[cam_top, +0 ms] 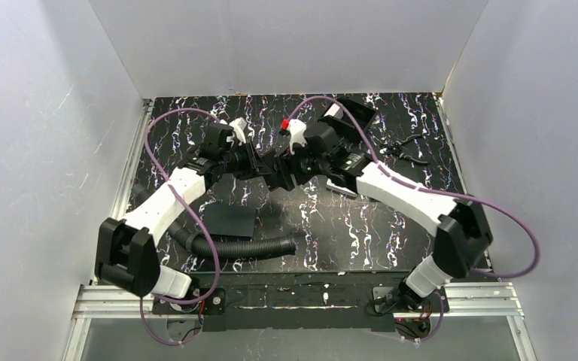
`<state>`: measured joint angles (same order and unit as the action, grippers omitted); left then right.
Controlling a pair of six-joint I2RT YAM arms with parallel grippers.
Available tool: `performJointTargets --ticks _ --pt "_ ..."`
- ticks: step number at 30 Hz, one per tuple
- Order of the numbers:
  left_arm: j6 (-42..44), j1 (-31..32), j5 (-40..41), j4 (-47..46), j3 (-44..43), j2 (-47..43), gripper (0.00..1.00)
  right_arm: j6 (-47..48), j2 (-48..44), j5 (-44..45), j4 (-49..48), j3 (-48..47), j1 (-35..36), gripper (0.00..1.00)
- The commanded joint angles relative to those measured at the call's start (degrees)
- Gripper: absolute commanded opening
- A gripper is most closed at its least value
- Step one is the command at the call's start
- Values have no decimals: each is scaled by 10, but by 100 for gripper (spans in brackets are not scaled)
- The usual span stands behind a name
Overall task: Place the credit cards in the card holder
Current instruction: Open the card holder at the center of the board.
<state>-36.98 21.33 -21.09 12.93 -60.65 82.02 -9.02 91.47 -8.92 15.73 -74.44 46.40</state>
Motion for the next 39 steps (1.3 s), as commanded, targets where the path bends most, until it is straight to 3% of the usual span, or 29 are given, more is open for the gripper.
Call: performJointTargets --ticks 1,4,8,22,29,32,35,37,39 --pt "56 29 25 97 -32 -54 0 -15 -34 -10 -58 8 -15 67" --pt "27 34 34 101 -31 -78 0 -61 -43 22 -74 8 -8 59" --pt "-12 35 37 101 -33 -95 0 -78 -46 128 -85 13 23 57" --pt "-41 35 18 113 -55 -73 0 -80 9 245 -82 1 74 57" --pt "-41 36 13 113 -55 -75 0 -89 50 358 -50 -31 82 26" --pt "-34 36 14 116 -54 -78 0 -96 49 373 -37 -31 77 1" --pt "-22 35 5 122 -58 -78 0 -99 30 306 -51 -4 37 1" --pt "-11 35 -8 125 -62 -74 0 -112 9 118 -116 55 -25 1" --pt "3 31 -31 125 -67 -71 0 -130 -4 8 -152 93 -77 1"
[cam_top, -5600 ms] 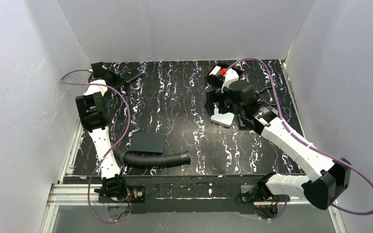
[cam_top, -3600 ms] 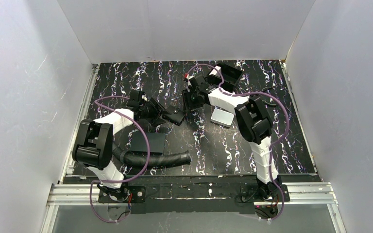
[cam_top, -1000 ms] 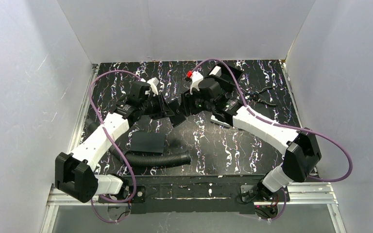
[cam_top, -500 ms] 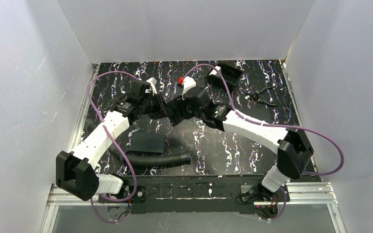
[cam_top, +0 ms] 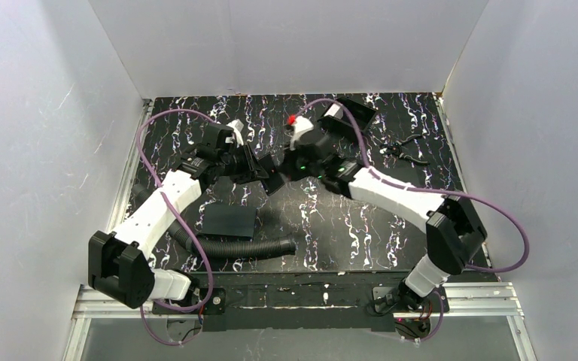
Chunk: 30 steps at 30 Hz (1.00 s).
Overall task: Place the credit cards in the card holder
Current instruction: Open the card holder at the center of the board.
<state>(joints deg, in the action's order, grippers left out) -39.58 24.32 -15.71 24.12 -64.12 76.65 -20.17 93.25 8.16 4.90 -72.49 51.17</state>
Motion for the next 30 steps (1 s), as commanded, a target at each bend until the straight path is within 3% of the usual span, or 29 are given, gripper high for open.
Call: performJointTargets --ticks 1,8,12,13,14,17,21,25,30 --pt "39 -1 -95 21 -37 -15 0 -19 -22 -210 -69 83 -145 1" --pt "64 -12 -159 12 -36 3 0 -57 -19 -338 -151 133 -210 1" --pt "64 -14 -225 -17 -26 38 0 -54 -15 -374 -118 132 -219 1" --pt "65 -14 -216 -13 -26 40 0 -34 -19 -375 -88 128 -221 12" --pt "68 -14 -206 -11 -24 40 0 -13 -30 -367 -46 124 -221 29" --pt "78 -15 -191 -8 -24 40 0 20 -87 -352 -8 138 -209 55" --pt "77 -14 -190 -8 -27 49 0 26 -140 -361 -5 151 -181 67" --pt "69 -14 -210 -24 -27 60 0 -16 -119 -353 -30 133 -167 70" --pt "56 -15 -215 -38 -16 54 0 -27 -71 -297 1 90 -165 55"
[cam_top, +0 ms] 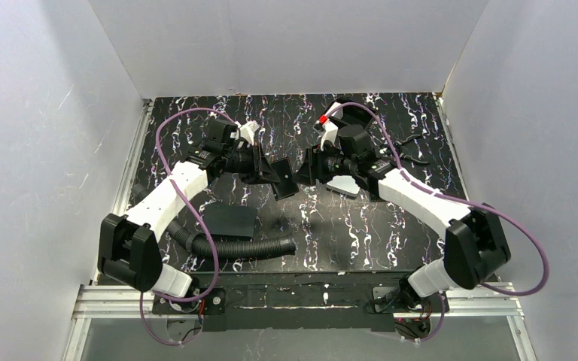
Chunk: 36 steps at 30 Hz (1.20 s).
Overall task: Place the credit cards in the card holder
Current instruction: Open the card holder at the center of the board.
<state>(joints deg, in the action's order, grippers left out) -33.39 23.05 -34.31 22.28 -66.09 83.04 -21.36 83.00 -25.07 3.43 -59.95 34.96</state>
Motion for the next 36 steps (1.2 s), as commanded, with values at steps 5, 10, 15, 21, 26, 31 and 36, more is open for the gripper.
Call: performJointTargets --ticks 5,10,15,21,26,31,36 --pt "2 -2 -28 -16 8 -13 0 -12 32 69 14 -34 -3 40" --pt "8 -2 -38 -18 11 -4 0 -12 30 88 -16 -14 -3 29" --pt "18 -2 -51 -23 9 17 0 0 43 92 -36 -8 -3 2" --pt "17 -1 -29 -19 -4 63 0 11 50 93 -83 15 -6 1" --pt "16 -2 43 -1 -32 155 10 -10 85 110 -84 28 -9 1" --pt "19 -5 81 -2 -83 261 18 -43 116 112 -129 39 -10 1" --pt "38 -7 126 33 -112 289 40 -57 131 105 -118 18 -11 1"
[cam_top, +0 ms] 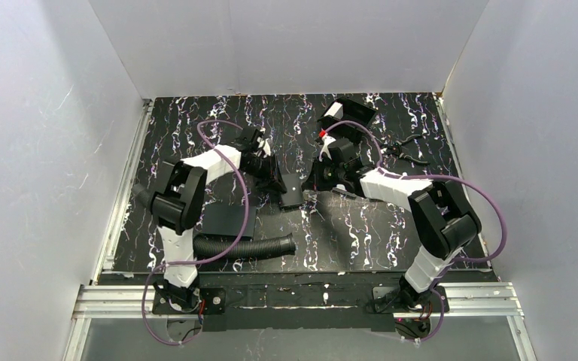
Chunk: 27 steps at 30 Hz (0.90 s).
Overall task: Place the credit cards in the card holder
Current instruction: Open the card holder at the center of the board.
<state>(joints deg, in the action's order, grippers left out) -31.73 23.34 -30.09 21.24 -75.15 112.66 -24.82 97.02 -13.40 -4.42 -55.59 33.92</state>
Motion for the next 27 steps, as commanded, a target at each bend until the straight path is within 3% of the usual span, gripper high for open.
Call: performJointTargets --ticks 1,5,10,14,19,24,26,27 --pt "29 -10 93 49 -20 -15 46 -26 -12 -14 -38 -27 -1 1" --pt "45 -13 110 76 -2 -56 61 -36 -25 -15 -11 -40 -1 1" --pt "11 -13 18 39 43 -106 85 -55 -41 -23 1 -49 -1 1" --pt "-13 -6 53 48 27 -116 98 -75 -44 -36 -4 -55 0 1" --pt "-34 4 90 72 -19 -84 93 -81 -47 -39 -6 -61 3 1" --pt "-30 16 106 85 -42 -58 72 -76 -44 -35 -1 -63 4 1" --pt "-19 24 125 95 -53 -54 73 -75 -44 -35 0 -63 5 1" --pt "-11 28 137 104 -61 -51 79 -73 -45 -35 1 -63 6 1"
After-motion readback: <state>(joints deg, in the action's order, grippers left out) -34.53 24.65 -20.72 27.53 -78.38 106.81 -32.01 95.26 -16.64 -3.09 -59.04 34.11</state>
